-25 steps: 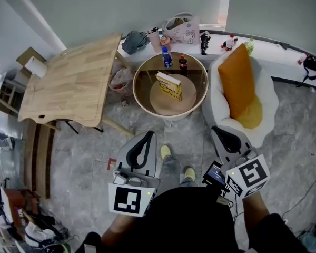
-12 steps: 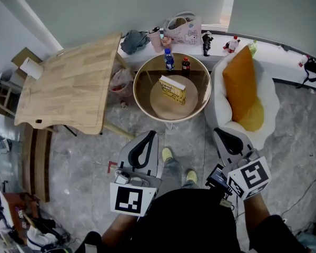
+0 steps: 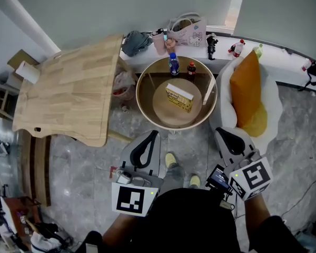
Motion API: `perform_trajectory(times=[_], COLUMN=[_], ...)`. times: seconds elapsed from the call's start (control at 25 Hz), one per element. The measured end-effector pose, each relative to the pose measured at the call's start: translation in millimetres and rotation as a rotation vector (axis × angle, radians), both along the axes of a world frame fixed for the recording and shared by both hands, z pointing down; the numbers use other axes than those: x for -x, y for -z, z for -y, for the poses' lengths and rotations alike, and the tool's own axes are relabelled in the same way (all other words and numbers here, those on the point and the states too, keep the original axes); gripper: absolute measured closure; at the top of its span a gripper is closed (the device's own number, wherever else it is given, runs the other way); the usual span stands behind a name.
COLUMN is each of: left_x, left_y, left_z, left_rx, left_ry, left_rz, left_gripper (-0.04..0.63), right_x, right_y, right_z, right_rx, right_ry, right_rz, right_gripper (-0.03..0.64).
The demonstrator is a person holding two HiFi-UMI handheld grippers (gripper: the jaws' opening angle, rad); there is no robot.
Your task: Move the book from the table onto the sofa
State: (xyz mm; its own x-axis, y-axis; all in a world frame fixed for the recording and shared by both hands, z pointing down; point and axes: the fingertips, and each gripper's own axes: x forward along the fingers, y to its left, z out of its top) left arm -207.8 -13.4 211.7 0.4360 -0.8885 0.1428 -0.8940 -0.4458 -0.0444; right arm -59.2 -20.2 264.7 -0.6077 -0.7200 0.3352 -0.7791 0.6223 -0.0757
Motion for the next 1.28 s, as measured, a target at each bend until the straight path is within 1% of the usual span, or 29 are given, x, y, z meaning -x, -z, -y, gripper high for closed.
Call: perform_trajectory(times=[0.08, 0.2, 0.28, 0.4, 0.56, 0.64, 0.72, 0.84, 0.96, 1.12, 1.16, 1.28], left_x=[9.8, 23.6, 31.7, 41.0, 51.3, 55.0, 58.6, 63.4, 67.6, 74.3, 75.9, 80.7], left_y=[-0.6, -0.2, -1.0, -3.3, -4.4, -4.0, -4.9, -6.4, -6.7, -8.3, -8.4, -7.8], left_z=[13.4, 32.1, 41.8, 55.0, 68.1, 73.4, 78.6, 86.5, 94.9, 101.0, 103.0, 108.5], left_rx=[0.0, -0.007, -0.006, 0.002, 0.001, 0.0, 0.0, -0.001, -0.006, -0.011, -0.011, -0.009], left_ry=[0.002, 0.006, 0.006, 0.001, -0.006, -0.013, -0.02, -0.029, -0.036, -0.045, -0.047, -0.05], left_rz=[-0.003, -0.009, -0.014, -0.017, -0.025, -0.029, -0.032, -0.036, -0.041, -0.04, -0.041, -0.048], left_gripper=[0.588, 0.588, 0.588, 0.588, 0.588, 0.588, 0.588, 0.588, 0.588, 0.588, 0.588, 0.588], right_x=[7.4, 20.1, 27.8, 35.9, 44.3, 47.8, 50.9, 55.6, 60.0, 65.6, 66.3, 68.5], right_y=[-1.3, 2.5, 2.5, 1.7, -5.6, -0.9, 0.2, 2.9, 1.0, 4.4, 3.5, -5.3], right_z=[12.9, 33.9, 42.8, 54.1, 60.1, 68.4, 73.0, 82.5, 87.2, 95.2, 95.7, 91.4], right_rx=[0.002, -0.029, -0.028, -0.02, 0.027, 0.007, 0.007, -0.025, -0.016, -0.039, -0.03, 0.054], right_ry=[-0.005, -0.021, -0.025, -0.03, -0.013, -0.034, -0.044, -0.059, -0.057, -0.074, -0.073, -0.055], right_rz=[-0.003, 0.008, 0.006, -0.003, -0.048, -0.037, -0.043, -0.031, -0.045, -0.045, -0.055, -0.121], right_gripper=[0.607, 0.607, 0.607, 0.607, 0.607, 0.607, 0.607, 0.607, 0.607, 0.607, 0.607, 0.607])
